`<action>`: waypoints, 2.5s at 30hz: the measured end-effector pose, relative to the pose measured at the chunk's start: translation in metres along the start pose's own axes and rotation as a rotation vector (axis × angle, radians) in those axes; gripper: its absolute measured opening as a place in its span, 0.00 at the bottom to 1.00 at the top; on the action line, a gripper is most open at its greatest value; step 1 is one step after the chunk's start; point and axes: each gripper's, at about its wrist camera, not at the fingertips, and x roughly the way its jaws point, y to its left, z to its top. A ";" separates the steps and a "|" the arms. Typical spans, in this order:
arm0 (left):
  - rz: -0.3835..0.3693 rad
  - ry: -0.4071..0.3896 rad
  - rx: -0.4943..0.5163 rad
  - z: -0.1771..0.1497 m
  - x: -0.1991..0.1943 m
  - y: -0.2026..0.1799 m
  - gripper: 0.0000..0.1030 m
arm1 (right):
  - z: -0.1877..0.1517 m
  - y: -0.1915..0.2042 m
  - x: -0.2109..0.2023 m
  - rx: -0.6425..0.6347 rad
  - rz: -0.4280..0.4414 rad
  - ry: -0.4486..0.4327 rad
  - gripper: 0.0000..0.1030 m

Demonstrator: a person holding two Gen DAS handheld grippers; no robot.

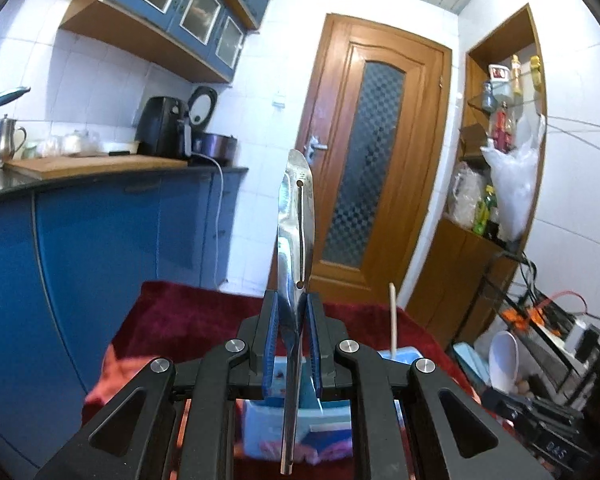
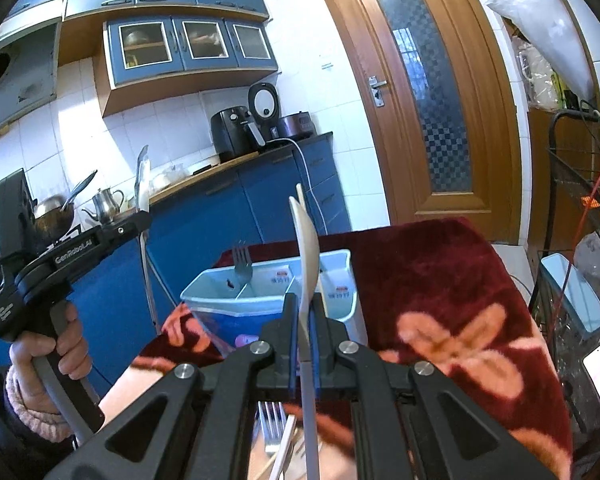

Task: Organize utensils
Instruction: 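Carry the knife into the blue holder with the left tool while the right drops the spoon in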

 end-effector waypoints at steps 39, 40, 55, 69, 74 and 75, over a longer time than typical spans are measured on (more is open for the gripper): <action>0.047 -0.040 -0.003 -0.045 0.065 0.006 0.14 | 0.035 -0.007 0.104 -0.101 -0.071 -0.174 0.07; 0.044 -0.033 -0.002 -0.047 0.064 0.006 0.14 | 0.034 -0.006 0.104 -0.105 -0.068 -0.166 0.07; 0.036 0.028 -0.007 -0.052 0.041 0.008 0.26 | 0.028 0.000 0.076 -0.084 -0.047 -0.150 0.28; 0.026 0.103 0.015 -0.052 -0.006 -0.001 0.26 | 0.019 0.018 0.028 -0.093 -0.075 -0.121 0.28; 0.012 0.145 0.024 -0.057 -0.019 -0.003 0.26 | 0.010 0.020 0.012 -0.070 -0.076 -0.082 0.28; 0.011 0.155 0.026 -0.058 -0.022 -0.004 0.26 | 0.009 0.020 0.010 -0.064 -0.076 -0.072 0.28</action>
